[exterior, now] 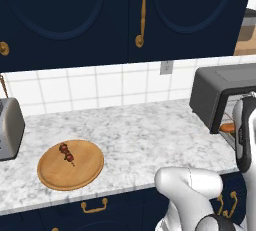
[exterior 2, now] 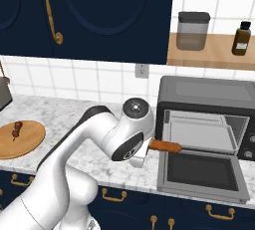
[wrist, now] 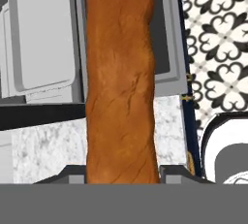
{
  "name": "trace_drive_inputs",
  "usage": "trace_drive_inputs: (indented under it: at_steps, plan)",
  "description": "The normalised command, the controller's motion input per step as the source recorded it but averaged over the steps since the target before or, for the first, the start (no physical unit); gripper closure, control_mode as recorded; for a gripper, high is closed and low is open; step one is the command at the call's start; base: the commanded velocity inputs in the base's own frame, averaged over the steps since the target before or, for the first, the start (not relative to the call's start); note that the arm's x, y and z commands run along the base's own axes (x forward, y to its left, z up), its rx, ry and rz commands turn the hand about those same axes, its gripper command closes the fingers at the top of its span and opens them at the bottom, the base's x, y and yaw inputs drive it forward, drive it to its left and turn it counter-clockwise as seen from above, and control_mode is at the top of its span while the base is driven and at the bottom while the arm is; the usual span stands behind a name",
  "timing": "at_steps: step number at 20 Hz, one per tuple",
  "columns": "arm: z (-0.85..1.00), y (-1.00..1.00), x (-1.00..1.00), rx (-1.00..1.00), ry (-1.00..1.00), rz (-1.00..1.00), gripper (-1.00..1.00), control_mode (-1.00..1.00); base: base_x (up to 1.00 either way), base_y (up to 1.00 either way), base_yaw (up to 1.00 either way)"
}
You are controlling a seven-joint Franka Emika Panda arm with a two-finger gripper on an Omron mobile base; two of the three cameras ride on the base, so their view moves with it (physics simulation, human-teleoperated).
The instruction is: Pick up the kebab skewer and baguette bread, and place them inside the toaster oven. Close the toaster oven door and start by setting the timer.
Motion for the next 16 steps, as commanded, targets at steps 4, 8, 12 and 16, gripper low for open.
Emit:
trace_drive_inputs:
  at_steps: [4,8,12,16]
  plan:
    - [0.07,-0.90,0.05,0.00,-0.02,-0.03,1.00,-1.00,0.00,0.00,0.00]
    - [0.03,-0.74,0.18,0.00,-0.03,0.00,1.00,-1.00,0.00,0.00,0.00]
    - [0.01,-0.73,0.35,0.03,0.00,0.00,1.00,-1.00,0.00,0.00,0.00]
    - [-0.08,-0.54,0.28,0.01,0.00,0.00,1.00,-1.00,0.00,0.00,0.00]
